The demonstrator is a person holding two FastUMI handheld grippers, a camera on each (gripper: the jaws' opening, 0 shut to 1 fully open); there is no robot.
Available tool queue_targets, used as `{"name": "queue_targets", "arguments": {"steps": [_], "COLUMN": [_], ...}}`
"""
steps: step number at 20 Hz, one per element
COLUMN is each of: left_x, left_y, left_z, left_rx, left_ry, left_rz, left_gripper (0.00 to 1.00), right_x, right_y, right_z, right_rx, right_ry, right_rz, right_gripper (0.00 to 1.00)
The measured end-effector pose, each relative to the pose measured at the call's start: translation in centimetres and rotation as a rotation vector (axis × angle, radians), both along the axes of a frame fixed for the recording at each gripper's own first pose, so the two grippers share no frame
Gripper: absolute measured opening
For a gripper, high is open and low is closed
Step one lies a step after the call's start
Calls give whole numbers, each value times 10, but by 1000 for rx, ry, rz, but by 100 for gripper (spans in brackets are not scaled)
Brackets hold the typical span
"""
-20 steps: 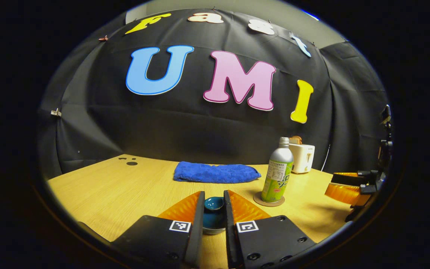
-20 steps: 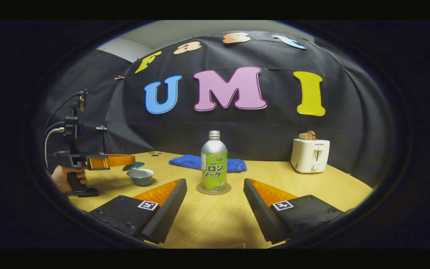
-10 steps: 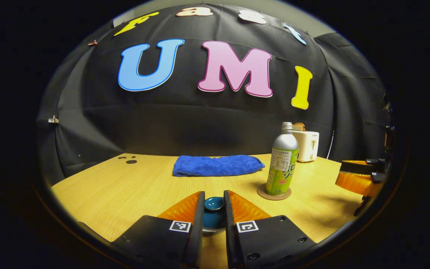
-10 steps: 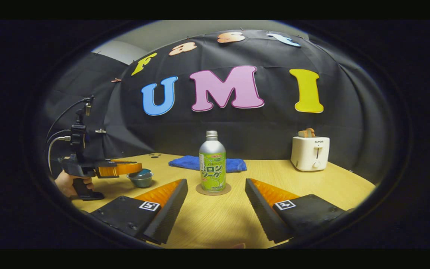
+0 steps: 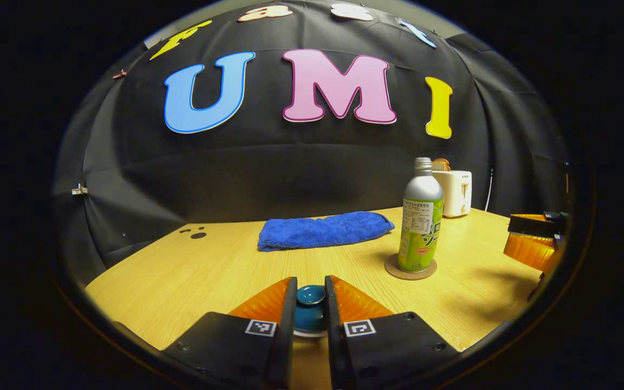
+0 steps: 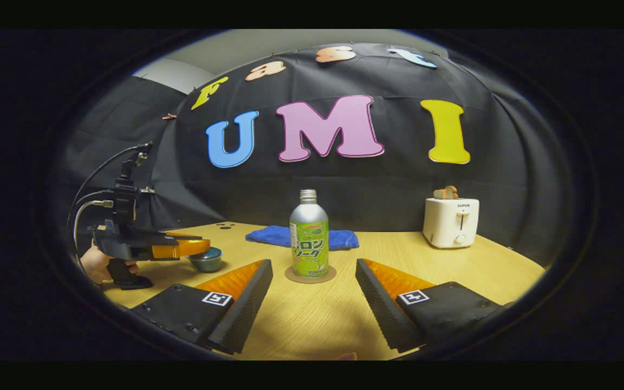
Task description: Open the teacup lid with one hand, grasp the water bottle and pour water into the teacup with the other hand; after pouring, place the water bottle on the coaster and then close the teacup lid.
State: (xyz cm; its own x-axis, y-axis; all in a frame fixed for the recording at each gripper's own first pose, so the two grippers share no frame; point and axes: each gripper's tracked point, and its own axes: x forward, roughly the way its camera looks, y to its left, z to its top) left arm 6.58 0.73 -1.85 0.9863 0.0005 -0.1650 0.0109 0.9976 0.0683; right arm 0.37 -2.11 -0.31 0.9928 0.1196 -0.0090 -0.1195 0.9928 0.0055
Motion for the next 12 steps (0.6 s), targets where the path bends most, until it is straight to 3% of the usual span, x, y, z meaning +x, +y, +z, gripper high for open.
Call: {"name": "queue_targets", "arguments": {"steps": [7, 9, 10, 12], "left_x": [-1, -6, -10, -18], "left_y": [2, 8, 10, 13], "left_z": [-1, 3, 6, 14], "left_rx": [25, 9, 0, -3], "left_ry": [9, -13, -36, -90], "left_rz": [20, 52, 66, 95], "left_gripper": [36, 49, 64, 80], "right_x": [0, 0, 0, 0], "right_y": [1, 1, 0, -1], "right_z": [0, 0, 0, 0], "right_rx": [0, 0, 0, -2], "right_ry": [0, 0, 0, 1], "right_rz": [-1, -1, -3, -11], "right_gripper": [95, 95, 95, 95]}}
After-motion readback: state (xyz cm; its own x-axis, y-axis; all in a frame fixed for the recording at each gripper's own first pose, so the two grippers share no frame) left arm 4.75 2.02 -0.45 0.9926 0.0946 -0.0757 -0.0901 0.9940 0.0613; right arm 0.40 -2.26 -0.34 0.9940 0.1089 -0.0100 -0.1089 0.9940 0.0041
